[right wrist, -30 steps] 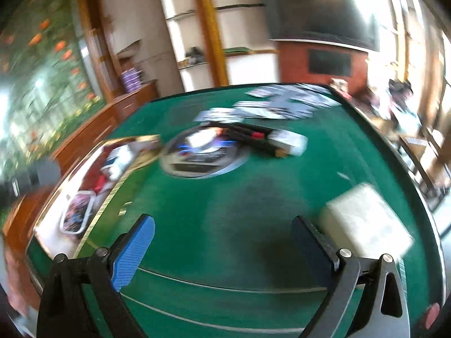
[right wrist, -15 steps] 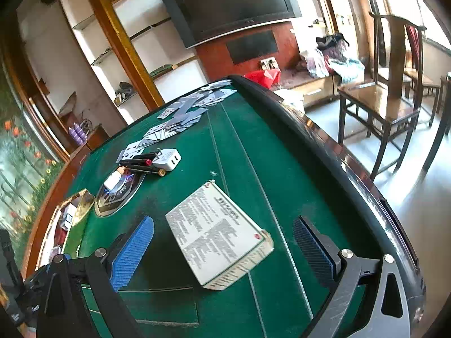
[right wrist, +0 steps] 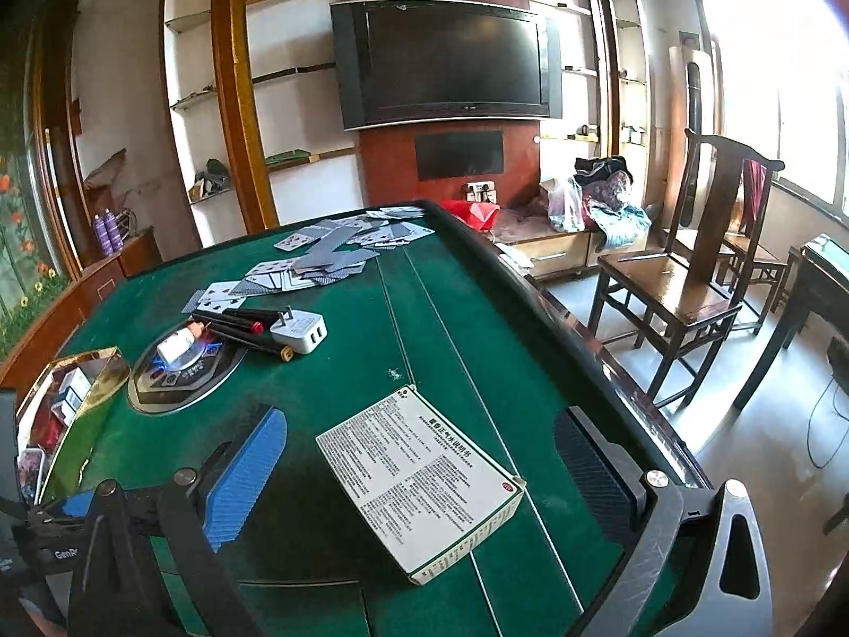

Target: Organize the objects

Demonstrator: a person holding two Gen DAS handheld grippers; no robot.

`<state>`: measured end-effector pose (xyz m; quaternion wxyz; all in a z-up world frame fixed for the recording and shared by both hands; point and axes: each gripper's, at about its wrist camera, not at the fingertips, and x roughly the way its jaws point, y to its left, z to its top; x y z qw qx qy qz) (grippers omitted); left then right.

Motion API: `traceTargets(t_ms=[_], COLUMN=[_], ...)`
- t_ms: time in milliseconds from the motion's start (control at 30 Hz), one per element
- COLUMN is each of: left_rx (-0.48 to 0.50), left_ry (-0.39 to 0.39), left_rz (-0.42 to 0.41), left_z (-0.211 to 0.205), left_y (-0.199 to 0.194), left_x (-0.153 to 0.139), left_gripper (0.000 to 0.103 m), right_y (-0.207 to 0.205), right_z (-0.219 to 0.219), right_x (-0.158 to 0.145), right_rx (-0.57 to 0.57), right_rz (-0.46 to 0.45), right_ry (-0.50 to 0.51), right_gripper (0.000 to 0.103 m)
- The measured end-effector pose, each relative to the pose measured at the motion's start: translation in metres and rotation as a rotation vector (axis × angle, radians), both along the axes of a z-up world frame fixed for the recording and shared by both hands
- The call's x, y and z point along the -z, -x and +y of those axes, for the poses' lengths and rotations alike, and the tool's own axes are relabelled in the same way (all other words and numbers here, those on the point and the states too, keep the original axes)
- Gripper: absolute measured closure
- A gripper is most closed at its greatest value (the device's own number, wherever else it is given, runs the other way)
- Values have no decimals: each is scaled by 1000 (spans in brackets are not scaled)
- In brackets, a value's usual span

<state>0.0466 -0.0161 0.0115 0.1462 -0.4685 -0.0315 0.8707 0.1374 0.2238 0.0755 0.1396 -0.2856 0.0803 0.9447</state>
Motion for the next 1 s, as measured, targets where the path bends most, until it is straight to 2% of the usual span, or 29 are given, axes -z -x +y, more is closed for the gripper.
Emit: traceTargets(t_ms=[200,367,700,1000], left_rx=[6,7,8,9], left_ry=[126,187,198,197], left_rz=[-4,-6,-6,-5], left_z=[15,20,20,20], left_y=[1,1,2,2], left_x=[3,7,7,7], left_gripper=[0,1,0,0], right_y=[7,11,14,16], right_z=[2,3,5,1], right_x=[8,14,21,10], right_rx=[-2,3,-17,-46], right_rz=[-28,-60,-98,-114], right_ry=[-12,-26,-26,-48], right_gripper=[0,0,0,0])
